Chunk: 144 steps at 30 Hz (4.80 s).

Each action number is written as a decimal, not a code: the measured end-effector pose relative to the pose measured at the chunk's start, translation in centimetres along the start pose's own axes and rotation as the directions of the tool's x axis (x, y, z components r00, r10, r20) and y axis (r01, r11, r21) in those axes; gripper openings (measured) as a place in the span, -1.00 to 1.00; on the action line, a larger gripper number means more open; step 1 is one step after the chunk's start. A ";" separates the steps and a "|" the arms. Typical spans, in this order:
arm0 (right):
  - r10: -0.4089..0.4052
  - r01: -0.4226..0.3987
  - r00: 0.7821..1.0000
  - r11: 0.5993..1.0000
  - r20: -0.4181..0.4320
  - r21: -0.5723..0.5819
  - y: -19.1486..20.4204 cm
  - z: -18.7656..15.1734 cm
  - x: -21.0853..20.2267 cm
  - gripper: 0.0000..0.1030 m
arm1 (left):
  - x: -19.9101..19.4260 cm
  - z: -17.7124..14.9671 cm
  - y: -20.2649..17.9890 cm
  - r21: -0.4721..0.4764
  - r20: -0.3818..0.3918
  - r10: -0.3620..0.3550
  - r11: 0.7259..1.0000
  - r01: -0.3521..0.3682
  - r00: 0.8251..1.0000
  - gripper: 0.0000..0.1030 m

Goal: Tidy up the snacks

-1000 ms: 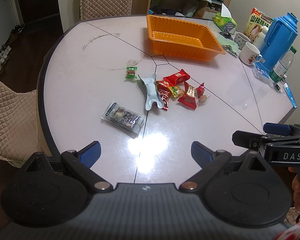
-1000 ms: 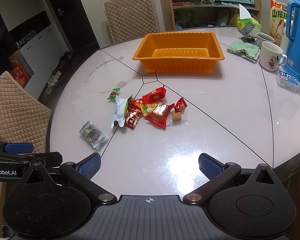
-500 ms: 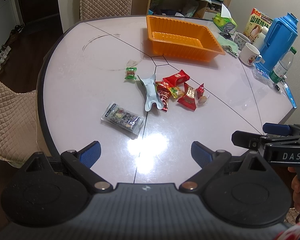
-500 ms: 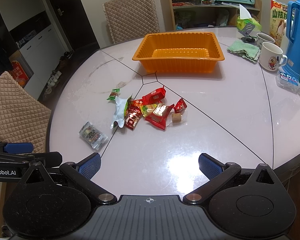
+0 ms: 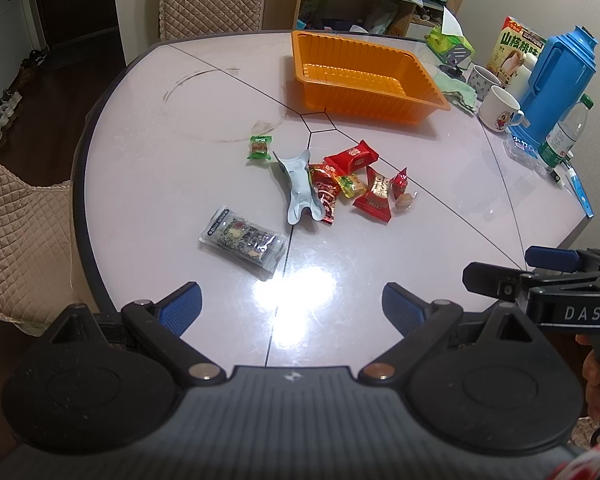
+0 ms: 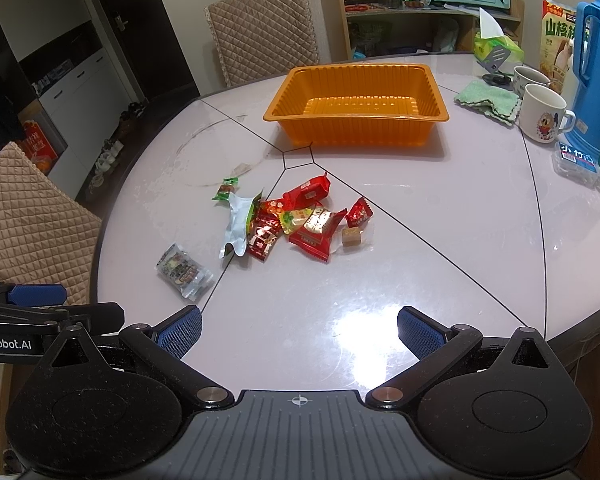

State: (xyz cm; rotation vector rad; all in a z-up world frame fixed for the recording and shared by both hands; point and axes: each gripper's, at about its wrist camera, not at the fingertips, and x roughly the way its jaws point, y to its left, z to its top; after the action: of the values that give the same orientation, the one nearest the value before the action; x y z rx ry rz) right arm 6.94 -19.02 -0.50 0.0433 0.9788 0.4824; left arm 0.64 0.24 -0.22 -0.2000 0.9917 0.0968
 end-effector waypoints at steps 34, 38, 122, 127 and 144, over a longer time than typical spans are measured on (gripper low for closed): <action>0.064 -0.065 0.998 0.997 0.023 0.030 -3.8 1.1 3.7 1.00 | 5.8 1.2 0.6 -0.054 -0.037 0.094 0.994 -0.096 0.995 0.86; 0.075 -0.076 0.996 0.997 0.037 0.028 -4.6 1.4 4.7 1.00 | 7.3 1.4 0.8 -0.073 -0.045 0.112 0.991 -0.115 0.993 0.86; 0.016 -0.012 0.999 0.995 0.034 -0.101 -6.7 3.6 16.4 -0.13 | 13.3 3.7 4.8 -0.057 0.023 0.224 0.973 -0.223 0.974 -0.31; 0.016 -0.007 0.998 0.988 0.060 -0.152 -6.3 3.3 16.6 -0.22 | 13.0 3.5 4.4 -0.055 0.022 0.230 0.972 -0.228 0.973 -0.31; 0.057 -0.038 0.996 0.962 0.065 -0.269 -6.6 3.4 16.3 -0.76 | 11.3 3.6 1.4 -0.032 0.048 0.240 0.970 -0.239 0.969 -0.31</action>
State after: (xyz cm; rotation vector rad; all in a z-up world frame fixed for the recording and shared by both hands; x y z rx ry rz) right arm 19.59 -17.61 -13.01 -0.1584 0.8366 0.6498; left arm 9.52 2.23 -7.96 -0.0995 0.9602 0.3345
